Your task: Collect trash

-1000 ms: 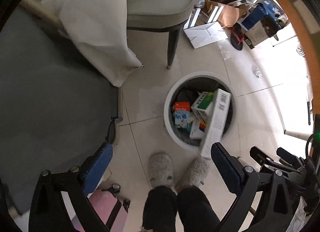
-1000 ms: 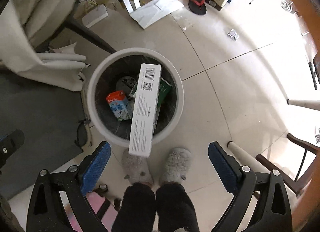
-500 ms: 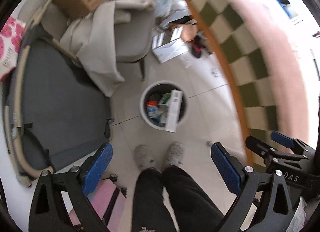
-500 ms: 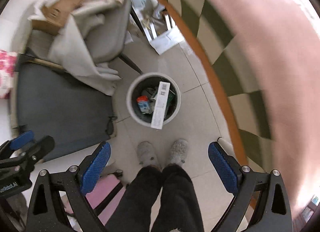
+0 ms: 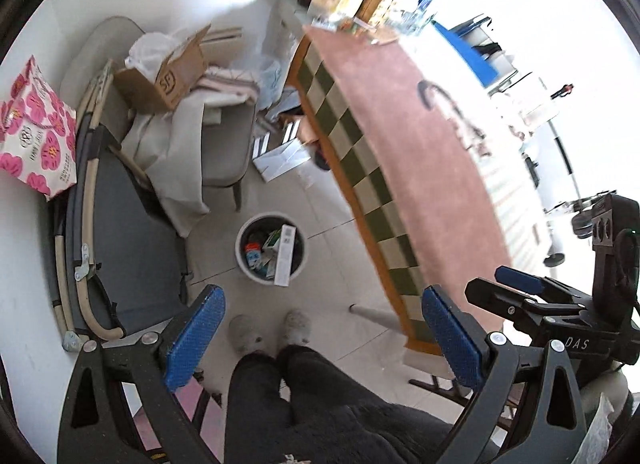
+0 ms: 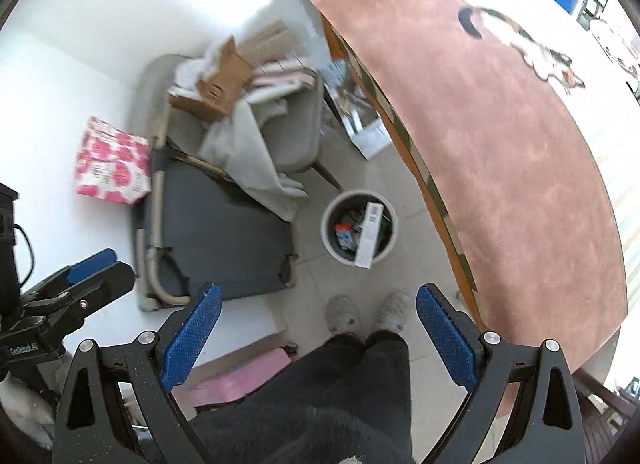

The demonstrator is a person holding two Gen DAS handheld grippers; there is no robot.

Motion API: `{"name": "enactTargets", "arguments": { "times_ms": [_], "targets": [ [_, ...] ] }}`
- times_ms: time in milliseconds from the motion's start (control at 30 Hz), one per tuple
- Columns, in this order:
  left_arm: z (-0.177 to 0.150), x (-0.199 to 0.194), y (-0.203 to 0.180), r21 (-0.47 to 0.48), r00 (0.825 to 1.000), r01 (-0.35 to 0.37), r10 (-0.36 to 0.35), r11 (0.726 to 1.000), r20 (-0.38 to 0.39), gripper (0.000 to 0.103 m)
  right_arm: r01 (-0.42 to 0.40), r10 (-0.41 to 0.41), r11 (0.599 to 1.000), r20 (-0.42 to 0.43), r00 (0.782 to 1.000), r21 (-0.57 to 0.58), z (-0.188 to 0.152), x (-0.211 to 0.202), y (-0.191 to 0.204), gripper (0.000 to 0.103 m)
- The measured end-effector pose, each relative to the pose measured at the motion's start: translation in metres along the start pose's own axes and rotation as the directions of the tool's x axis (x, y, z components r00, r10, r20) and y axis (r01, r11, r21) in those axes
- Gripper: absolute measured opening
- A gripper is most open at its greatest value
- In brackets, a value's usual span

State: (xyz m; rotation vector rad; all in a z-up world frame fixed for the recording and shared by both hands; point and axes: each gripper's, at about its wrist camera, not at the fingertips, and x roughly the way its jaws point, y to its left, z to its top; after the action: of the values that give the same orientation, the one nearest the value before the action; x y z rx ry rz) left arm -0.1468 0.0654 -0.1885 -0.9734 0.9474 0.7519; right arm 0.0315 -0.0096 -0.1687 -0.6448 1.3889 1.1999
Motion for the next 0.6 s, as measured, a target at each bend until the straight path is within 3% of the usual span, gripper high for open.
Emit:
{"name": "enactTargets", "arguments": {
  "times_ms": [267,600],
  "targets": [
    [-0.007,-0.06,-0.008,-0.002,0.996,0.054,-0.053,0.999,0.074,0.102,-0.068,0.069,0.997,0.022,0.997,-0.034,-0.009,-0.054,0.028,0.103],
    [-0.023,-0.092,-0.009,-0.01,0.991,0.081,-0.079,0.997,0.104,0.102,-0.085,0.087,0.995,0.034,0.996,-0.053,-0.024,-0.083,0.045,0.103]
  ]
}}
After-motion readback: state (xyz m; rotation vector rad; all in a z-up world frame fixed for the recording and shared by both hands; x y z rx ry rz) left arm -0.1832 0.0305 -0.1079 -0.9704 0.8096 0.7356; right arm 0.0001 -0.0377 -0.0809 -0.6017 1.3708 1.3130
